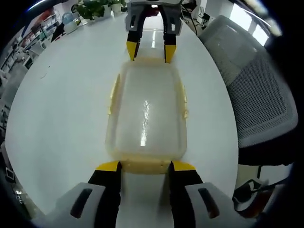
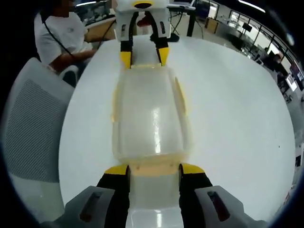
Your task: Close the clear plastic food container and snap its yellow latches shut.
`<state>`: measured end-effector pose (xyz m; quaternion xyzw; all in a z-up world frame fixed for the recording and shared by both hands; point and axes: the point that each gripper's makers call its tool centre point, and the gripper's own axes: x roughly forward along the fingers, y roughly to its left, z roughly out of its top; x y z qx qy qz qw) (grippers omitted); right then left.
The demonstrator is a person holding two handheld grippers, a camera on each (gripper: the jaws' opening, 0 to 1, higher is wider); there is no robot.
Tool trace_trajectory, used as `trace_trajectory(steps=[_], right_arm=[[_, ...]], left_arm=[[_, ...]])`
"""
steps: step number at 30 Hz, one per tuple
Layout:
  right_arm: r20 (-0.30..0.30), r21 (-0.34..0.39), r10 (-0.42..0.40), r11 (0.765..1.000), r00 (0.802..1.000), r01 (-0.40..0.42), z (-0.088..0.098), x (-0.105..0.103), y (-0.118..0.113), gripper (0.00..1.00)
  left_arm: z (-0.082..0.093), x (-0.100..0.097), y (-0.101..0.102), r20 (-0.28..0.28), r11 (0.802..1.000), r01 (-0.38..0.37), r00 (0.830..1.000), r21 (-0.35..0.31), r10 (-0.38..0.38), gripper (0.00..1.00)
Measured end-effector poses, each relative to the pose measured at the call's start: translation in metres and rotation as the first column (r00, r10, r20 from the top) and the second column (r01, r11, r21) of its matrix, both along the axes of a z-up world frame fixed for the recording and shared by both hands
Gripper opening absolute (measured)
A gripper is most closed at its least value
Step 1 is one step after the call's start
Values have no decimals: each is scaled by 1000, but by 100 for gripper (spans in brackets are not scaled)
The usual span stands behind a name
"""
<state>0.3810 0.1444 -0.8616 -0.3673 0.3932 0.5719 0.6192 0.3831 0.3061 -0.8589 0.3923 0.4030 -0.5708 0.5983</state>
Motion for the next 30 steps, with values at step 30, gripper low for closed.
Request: trace_trajectory(steps=[30], right_arm=[[-6, -50, 25, 998, 1000, -25, -1, 1, -1, 38]], left_arm=[[-1, 1, 0, -7, 1000, 28, 1000, 13, -28, 39]])
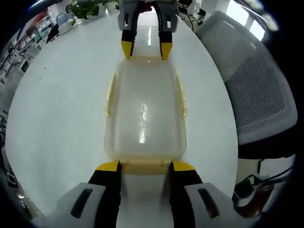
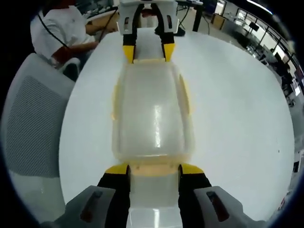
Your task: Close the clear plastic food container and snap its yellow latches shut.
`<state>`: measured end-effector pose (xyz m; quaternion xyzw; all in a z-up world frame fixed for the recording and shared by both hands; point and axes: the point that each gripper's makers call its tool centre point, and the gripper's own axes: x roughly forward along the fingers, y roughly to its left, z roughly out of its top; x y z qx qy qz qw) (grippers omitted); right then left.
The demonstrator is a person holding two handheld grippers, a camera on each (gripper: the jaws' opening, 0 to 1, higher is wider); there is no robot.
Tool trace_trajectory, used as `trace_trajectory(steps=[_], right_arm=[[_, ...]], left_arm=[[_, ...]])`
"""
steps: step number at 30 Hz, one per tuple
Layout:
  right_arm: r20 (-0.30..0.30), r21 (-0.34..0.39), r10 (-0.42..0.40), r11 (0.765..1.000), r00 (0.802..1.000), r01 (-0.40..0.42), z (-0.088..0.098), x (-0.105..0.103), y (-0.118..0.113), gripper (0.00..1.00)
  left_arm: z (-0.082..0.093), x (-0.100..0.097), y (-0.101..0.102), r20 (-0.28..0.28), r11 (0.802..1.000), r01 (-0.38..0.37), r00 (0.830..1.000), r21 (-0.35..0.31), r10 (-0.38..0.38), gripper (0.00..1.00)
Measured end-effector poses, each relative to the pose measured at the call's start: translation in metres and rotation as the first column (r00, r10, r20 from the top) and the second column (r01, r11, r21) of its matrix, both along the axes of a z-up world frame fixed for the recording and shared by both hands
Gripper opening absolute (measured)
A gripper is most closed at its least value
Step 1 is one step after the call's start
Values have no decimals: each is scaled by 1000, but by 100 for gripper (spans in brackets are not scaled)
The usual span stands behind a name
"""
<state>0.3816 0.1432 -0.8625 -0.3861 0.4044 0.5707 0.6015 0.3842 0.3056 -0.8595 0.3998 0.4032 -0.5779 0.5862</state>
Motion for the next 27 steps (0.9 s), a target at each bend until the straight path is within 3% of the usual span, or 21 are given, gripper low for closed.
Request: trace_trajectory(steps=[11, 15, 18, 27], right_arm=[[17, -4, 17, 1000, 1000, -17, 1, 0, 0, 37], [16, -1, 25, 1000, 1000, -25, 2, -3, 0, 38], [13, 11, 17, 1000, 1000, -18, 3, -5, 0, 37], [17, 44, 26, 999, 1000, -27, 21, -6, 2, 37]], left_arm=[[0, -4, -2, 8, 1000, 4, 1000, -6, -4, 38], [3, -11, -2, -27, 1000, -12, 1000, -5, 12, 38], [3, -9, -1, -15, 1000, 0, 1000, -3, 0, 38], [19, -10, 2, -2, 1000, 6, 1000, -17, -6, 38]])
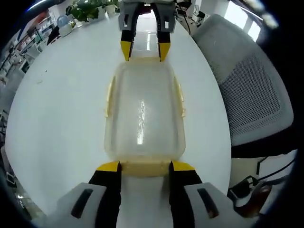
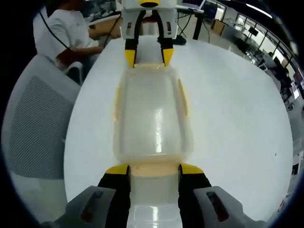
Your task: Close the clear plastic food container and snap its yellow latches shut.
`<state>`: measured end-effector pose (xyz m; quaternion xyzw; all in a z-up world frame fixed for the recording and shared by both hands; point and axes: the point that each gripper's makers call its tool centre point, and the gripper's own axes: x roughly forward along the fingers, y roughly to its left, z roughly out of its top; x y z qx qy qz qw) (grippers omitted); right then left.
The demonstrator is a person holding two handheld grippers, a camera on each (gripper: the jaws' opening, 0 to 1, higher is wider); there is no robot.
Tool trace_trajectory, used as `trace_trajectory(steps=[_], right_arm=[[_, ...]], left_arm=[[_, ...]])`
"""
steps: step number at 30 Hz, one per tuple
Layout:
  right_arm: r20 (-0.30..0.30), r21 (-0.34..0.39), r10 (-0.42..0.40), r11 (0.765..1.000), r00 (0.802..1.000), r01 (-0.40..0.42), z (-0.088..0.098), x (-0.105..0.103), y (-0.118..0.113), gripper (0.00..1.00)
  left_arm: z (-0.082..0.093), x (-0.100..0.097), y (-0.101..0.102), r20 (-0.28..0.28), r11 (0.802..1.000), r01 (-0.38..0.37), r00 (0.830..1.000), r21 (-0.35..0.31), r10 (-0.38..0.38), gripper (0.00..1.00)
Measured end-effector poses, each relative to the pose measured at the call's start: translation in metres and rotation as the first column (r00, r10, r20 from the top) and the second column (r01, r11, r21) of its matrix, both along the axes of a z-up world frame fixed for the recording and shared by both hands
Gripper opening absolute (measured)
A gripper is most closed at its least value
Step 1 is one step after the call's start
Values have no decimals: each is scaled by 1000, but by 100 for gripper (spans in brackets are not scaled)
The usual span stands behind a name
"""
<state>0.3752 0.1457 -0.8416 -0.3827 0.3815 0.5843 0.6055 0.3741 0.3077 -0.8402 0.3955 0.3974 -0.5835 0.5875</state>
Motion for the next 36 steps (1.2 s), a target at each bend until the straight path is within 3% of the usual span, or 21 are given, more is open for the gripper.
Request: trace_trajectory(steps=[5, 36], right_arm=[[-8, 21, 9, 1000, 1000, -9, 9, -5, 1, 37], [-14, 49, -20, 999, 1000, 21, 49, 10, -2, 37]], left_arm=[[8, -5, 1, -15, 1000, -1, 1000, -6, 1, 38], [50, 15, -4, 25, 999, 31, 999, -9, -30, 38]])
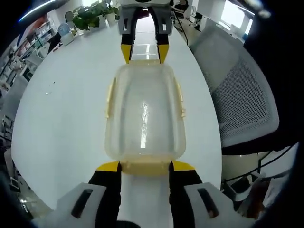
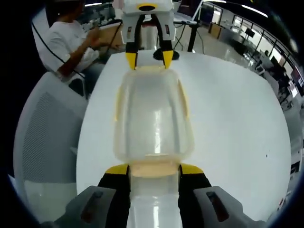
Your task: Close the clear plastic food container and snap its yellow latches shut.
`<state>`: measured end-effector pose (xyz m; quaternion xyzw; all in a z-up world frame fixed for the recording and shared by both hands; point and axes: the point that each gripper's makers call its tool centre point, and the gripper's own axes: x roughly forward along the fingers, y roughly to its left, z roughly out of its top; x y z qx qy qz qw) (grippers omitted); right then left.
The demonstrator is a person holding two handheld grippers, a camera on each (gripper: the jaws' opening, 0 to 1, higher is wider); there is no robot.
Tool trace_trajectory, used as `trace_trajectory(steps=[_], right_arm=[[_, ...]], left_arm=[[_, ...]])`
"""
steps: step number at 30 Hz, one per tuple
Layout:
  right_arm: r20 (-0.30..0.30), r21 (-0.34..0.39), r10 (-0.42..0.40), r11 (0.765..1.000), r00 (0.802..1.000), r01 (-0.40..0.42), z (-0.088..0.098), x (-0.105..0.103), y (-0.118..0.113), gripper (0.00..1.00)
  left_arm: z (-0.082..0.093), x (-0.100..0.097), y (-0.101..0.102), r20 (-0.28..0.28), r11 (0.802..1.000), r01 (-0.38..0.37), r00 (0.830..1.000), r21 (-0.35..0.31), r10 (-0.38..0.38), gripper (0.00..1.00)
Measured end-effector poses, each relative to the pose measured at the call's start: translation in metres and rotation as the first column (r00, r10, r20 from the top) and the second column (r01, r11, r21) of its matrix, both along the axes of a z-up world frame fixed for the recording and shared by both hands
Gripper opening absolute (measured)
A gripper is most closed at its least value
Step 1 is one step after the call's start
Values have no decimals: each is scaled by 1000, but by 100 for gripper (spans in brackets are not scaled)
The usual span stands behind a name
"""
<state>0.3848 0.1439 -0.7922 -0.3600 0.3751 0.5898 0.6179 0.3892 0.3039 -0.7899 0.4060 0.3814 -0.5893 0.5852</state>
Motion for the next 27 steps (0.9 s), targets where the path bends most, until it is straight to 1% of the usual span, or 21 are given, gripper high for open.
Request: trace_trajectory(steps=[12, 15, 27], right_arm=[[19, -14, 12, 1000, 1000, -11, 9, 4, -5, 37], [26, -15, 4, 1000, 1000, -3, 11, 6, -6, 37], [26, -1, -1, 1000, 1000, 1, 17, 9, -9, 37]], left_arm=[[6, 2, -5, 2, 1000, -4, 1000, -4, 4, 38], [10, 6, -6, 8, 1000, -11, 1000, -12, 12, 38], [12, 6, -8, 9, 1000, 0, 1000, 0, 0, 38]])
